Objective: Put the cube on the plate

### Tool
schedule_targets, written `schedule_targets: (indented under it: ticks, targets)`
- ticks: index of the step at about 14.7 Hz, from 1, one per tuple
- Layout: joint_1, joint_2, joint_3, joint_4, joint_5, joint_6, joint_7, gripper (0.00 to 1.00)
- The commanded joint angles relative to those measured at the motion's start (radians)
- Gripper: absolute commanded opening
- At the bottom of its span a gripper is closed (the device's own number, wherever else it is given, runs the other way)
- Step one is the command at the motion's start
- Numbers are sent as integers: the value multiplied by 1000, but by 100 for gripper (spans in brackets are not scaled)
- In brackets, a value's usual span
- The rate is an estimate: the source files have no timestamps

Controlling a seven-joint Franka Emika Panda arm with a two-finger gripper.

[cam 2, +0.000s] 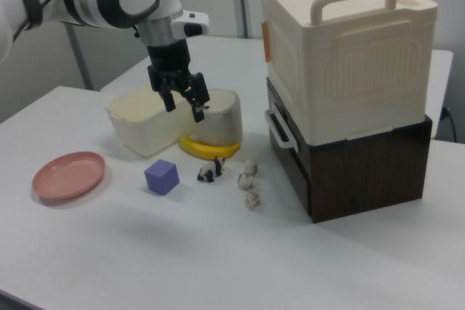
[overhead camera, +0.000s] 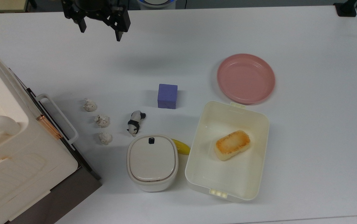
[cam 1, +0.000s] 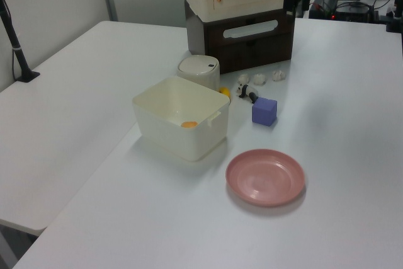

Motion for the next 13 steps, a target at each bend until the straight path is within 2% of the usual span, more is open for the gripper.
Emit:
schedule_targets:
  ticks: [1,8,13]
  targets:
    - [14,-15,-8,-29,1,17,-8,100]
    - [20,-14,-8,-48,1,50,-8,100]
    - [62,10,-2,-106,14,104,-27,100]
